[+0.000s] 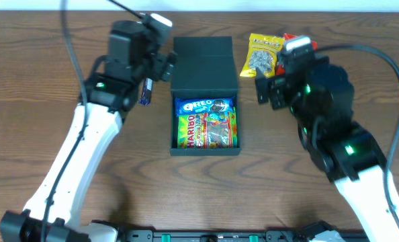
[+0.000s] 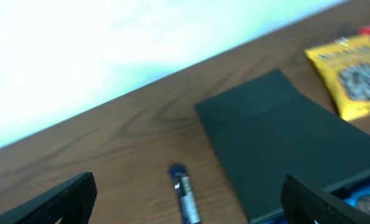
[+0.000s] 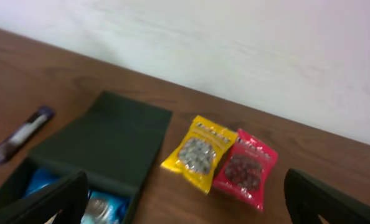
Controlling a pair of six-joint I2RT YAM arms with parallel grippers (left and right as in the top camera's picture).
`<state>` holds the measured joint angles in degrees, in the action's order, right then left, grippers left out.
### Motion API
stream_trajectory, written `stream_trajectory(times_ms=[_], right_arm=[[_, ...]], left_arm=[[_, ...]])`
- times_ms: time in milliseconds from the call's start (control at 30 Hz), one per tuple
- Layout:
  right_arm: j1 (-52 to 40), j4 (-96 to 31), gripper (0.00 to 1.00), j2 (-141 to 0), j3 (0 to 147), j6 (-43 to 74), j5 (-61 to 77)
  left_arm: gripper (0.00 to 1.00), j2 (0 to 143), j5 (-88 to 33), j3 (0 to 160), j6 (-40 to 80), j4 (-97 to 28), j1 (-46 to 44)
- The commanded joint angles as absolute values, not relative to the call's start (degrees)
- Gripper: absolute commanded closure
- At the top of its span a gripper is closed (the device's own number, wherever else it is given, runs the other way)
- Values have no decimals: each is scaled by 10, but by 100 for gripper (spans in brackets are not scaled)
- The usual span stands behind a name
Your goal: Pack container
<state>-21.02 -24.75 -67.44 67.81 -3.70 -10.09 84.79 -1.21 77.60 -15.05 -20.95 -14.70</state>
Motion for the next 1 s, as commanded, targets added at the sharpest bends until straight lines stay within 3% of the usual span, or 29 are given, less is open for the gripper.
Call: stream_trajectory(times_ms=[0, 333, 700, 967], right_arm=[[-180, -217, 1, -722, 685, -22, -100], [-103, -8, 1, -932, 686, -21, -86], [11, 144, 1, -1101, 686, 82, -94], [22, 208, 9, -1185, 686, 86, -90]], left_arm=[[5, 824, -8, 781, -92, -223, -121], [5, 753, -11, 781, -27, -271, -75], [5, 745, -11, 781, -27, -299, -75], [5, 745, -11, 781, -27, -298, -75]])
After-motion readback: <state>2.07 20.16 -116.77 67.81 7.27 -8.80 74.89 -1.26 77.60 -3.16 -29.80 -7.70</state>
